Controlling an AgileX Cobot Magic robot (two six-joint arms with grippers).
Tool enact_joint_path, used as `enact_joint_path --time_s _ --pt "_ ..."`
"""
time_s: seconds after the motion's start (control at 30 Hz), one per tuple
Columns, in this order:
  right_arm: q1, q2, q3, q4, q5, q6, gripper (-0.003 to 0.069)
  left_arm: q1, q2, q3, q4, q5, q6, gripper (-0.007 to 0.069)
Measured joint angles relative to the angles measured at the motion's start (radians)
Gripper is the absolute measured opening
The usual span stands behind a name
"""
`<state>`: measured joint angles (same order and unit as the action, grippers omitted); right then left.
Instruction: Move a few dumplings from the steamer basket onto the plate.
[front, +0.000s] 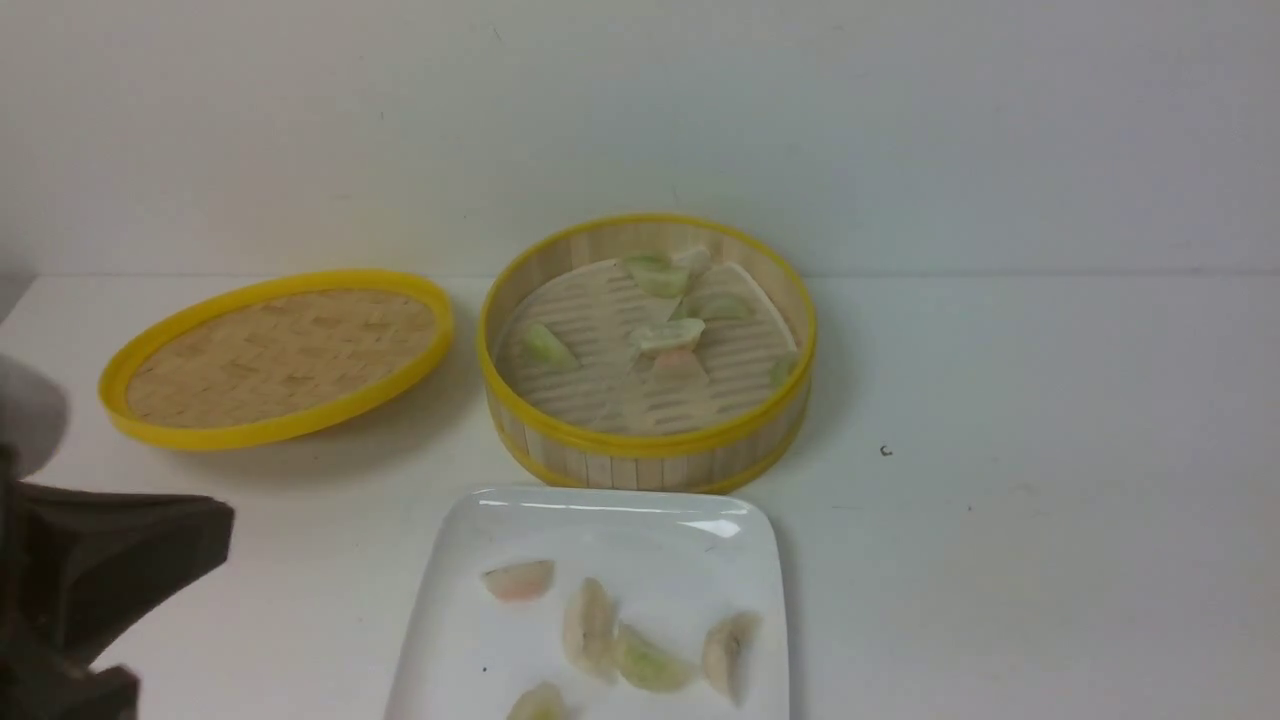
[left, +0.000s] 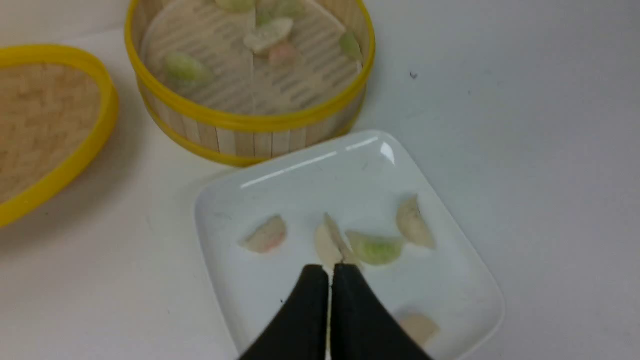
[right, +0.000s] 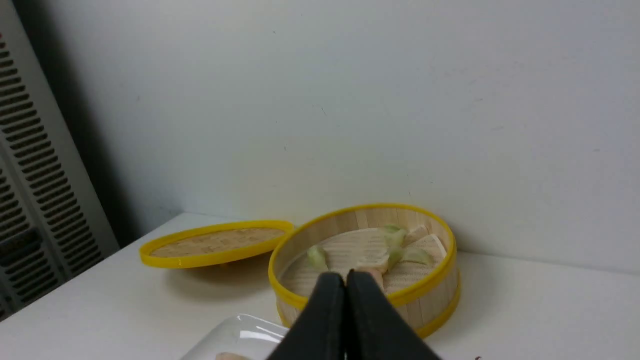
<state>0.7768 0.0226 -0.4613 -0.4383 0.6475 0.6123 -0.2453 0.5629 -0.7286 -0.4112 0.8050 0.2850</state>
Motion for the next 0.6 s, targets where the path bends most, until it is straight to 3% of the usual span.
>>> enact_joint_path --time_s 0.2,0.6 --pt "0.000 0.000 0.006 -0.001 0.000 0.001 -0.0014 0.000 -0.243 0.152 -0.026 -0.140 -0.036 -0.0006" --pt "0.000 0.000 0.008 -0.002 0.007 0.005 -0.0015 0.000 -0.409 0.228 -0.087 -0.157 -0.050 -0.0006"
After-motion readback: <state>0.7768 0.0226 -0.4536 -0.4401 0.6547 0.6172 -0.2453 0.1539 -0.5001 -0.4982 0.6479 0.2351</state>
